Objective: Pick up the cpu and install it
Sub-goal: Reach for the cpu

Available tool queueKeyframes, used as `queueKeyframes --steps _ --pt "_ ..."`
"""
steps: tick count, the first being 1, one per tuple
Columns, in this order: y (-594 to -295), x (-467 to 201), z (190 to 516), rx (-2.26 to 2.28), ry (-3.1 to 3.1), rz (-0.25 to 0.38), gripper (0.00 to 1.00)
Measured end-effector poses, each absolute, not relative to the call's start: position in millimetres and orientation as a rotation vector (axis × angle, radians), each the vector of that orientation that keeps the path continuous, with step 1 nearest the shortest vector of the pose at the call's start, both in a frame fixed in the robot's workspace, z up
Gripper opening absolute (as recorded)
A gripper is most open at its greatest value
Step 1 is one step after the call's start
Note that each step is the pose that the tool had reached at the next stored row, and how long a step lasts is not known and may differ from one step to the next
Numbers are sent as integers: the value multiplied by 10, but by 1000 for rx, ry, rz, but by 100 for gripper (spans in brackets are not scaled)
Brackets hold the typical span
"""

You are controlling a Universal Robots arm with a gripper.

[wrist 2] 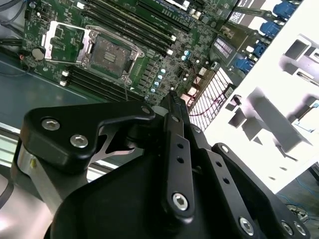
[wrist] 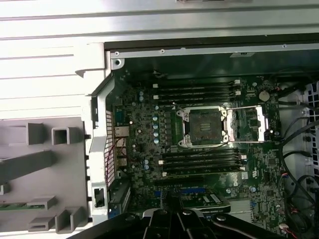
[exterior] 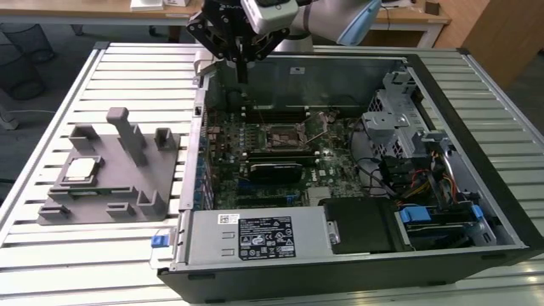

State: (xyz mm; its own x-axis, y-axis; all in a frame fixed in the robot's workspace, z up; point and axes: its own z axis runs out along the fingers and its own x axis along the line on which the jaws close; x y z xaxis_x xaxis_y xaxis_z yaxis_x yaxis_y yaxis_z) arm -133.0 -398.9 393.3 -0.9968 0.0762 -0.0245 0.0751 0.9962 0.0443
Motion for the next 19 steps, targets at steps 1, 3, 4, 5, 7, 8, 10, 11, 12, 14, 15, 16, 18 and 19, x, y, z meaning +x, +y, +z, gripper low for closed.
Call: queueKeyframes --steps 1,3,4,5,7,8,10,11,12,14,15,16,18,19 --pt "-3989 -1336 3933 118 3112 68 11" --pt "-3989 -1348 3933 118 3112 68 11" --pt "-3989 -1354 3933 118 3113 68 11" --pt "-3989 -1361 3933 118 3112 68 11" --pt "-3989 -1373 3932 118 3112 68 11" --pt "-3989 -1380 3932 118 3112 68 11" --pt "-3990 -1393 3933 118 3112 68 11" --pt "-3989 -1400 3933 118 3113 68 11" --pt "-3989 -1407 3933 118 3113 68 11" --pt "-3989 -1422 3933 118 3113 68 11" --pt "-3989 -1429 3933 118 3113 68 11" --pt "-3989 -1436 3932 118 3113 68 11" --pt "-3989 -1452 3932 118 3112 68 11" --pt "-3989 -1459 3932 118 3112 68 11"
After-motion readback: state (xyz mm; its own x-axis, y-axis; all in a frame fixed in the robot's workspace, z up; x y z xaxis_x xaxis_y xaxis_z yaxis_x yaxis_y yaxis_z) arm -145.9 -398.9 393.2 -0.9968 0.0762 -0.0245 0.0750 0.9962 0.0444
